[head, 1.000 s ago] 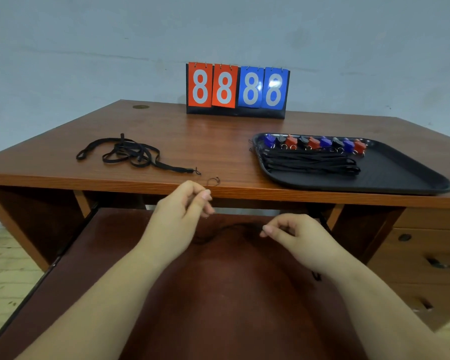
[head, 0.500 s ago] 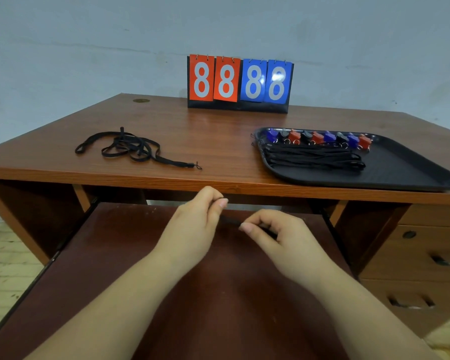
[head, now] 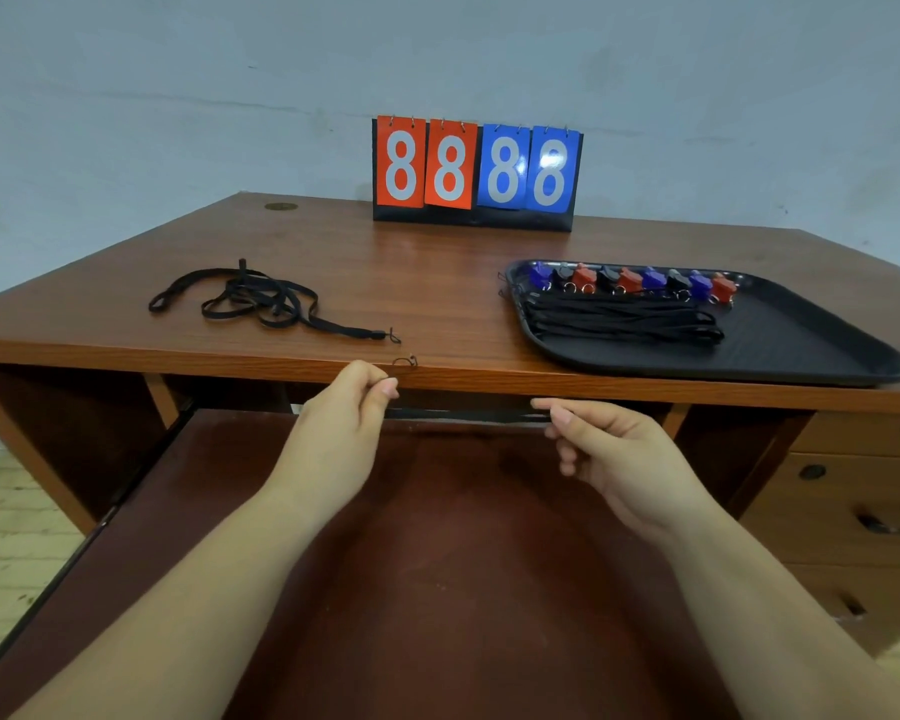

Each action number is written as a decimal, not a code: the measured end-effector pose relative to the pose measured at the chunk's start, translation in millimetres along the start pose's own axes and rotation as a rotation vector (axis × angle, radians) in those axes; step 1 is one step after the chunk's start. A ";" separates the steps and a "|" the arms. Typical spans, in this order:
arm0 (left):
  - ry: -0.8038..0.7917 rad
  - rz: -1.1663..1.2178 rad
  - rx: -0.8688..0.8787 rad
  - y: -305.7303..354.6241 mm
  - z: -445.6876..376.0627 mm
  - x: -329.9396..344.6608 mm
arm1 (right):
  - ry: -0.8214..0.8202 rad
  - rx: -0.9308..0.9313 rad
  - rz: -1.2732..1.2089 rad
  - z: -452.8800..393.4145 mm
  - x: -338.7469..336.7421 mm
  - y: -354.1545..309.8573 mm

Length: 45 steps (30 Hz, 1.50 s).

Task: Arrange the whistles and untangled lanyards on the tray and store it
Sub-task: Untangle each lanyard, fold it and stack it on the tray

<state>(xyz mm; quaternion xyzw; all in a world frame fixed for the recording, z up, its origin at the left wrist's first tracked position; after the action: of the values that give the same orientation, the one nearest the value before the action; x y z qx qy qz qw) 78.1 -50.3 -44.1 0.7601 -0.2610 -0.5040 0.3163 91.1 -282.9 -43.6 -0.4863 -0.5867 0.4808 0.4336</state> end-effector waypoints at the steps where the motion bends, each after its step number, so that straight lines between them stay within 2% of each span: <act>1: -0.006 -0.001 -0.001 -0.5 -0.1 0.8 | 0.008 0.011 -0.048 -0.1 0.6 -1.0; 7: -0.103 0.062 -0.035 0.1 2.8 10.6 | 0.090 0.027 -0.344 0.1 1.1 -4.7; 11: -0.232 0.147 -0.076 5.6 10.9 20.6 | 0.079 0.043 -0.542 1.1 3.6 -8.4; 14: -0.172 0.170 -0.041 11.9 13.2 17.6 | 0.050 0.008 -0.472 3.8 8.0 -9.4; 17: -0.109 0.299 -0.050 20.4 14.4 8.0 | 0.055 -0.061 -0.242 6.3 11.9 -6.2; 21: -0.252 0.587 -0.208 28.3 20.1 12.8 | 0.018 -0.112 -0.026 10.1 19.9 -4.4; 26: -0.353 0.848 -0.328 34.3 25.5 22.3 | -0.062 -0.061 -0.121 15.6 29.4 -2.8; 35: -0.428 0.921 -0.349 37.5 28.2 24.2 | -0.052 -0.014 -0.309 13.3 31.7 -0.1; 45: -0.531 0.941 -0.270 40.1 33.7 26.4 | -0.060 -0.013 -0.235 16.9 31.2 -1.6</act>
<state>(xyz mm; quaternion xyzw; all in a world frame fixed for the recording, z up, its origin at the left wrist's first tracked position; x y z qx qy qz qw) 53.0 -103.1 -40.0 0.3612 -0.5762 -0.5115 0.5252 69.7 -254.6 -43.5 -0.4023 -0.6556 0.4371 0.4661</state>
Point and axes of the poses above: each hand's wrist, its own z-axis away from the middle knuckle, its own x-axis out of the palm, y = z × x, the point moved 1 cm from there along -z, towards the middle knuckle, and after that the axes turned 7 degrees about -x, right-handed, at the moved point
